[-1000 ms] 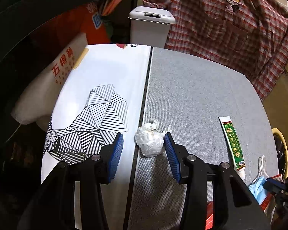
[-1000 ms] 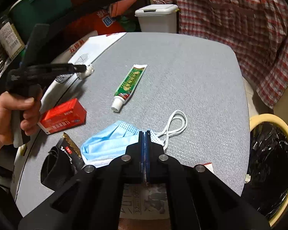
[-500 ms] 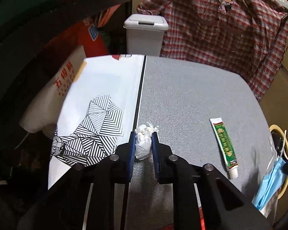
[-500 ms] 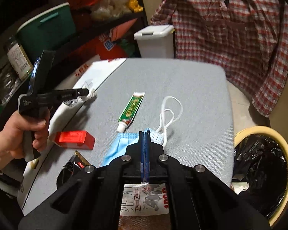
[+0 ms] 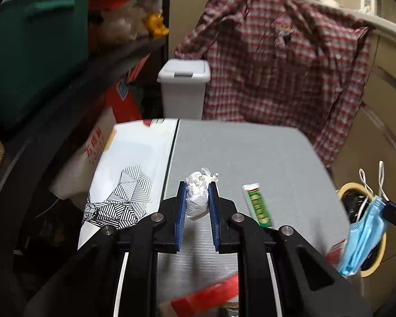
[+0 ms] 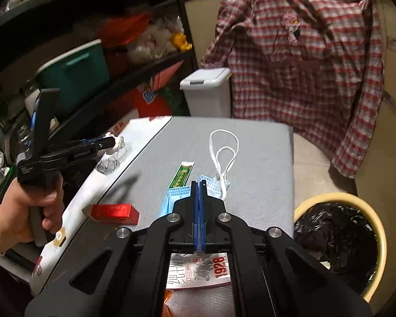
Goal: Collect trash
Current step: 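Grasp the white tissue with the left tool while the right tool grasps the blue mask, then carry the tissue and blue mask in both tools over the bin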
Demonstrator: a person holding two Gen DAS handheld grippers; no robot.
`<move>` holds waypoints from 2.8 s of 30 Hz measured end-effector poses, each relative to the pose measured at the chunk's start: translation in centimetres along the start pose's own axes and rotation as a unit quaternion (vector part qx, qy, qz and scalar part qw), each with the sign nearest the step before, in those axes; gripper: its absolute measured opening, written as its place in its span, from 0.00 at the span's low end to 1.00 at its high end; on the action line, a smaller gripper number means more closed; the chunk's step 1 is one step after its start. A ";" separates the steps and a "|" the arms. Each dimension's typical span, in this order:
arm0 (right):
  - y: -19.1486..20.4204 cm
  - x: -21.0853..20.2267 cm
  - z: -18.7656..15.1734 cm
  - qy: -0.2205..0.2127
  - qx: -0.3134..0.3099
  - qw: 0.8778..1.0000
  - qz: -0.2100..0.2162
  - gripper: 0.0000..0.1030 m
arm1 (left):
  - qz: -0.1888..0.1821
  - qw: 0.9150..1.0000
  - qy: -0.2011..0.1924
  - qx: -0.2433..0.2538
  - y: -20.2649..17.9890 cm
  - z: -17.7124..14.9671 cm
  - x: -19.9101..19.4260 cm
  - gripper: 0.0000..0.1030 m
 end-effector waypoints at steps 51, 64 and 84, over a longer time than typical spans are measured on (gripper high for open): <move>-14.8 -14.6 -0.8 -0.086 0.077 0.986 -0.119 0.01 | -0.106 0.991 -0.054 0.060 -26.3 -5.8 -11.3 0.16; -18.6 -13.5 -1.3 -0.069 0.101 0.984 -0.132 0.01 | -0.125 0.989 -0.025 0.074 -30.7 -6.3 -7.7 0.16; -20.2 -11.6 -1.3 -0.054 0.105 0.983 -0.139 0.01 | -0.140 0.986 -0.001 0.091 -33.2 -7.2 -4.8 0.16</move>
Point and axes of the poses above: each gripper's, at about its wrist camera, not at the fingertips, and x roughly the way its jaws point, y to its left, z to its top, the point moved 5 cm from there along x, roughly the way its jaws point, and after that the axes turned 3 degrees about -x, right-handed, at the moved point
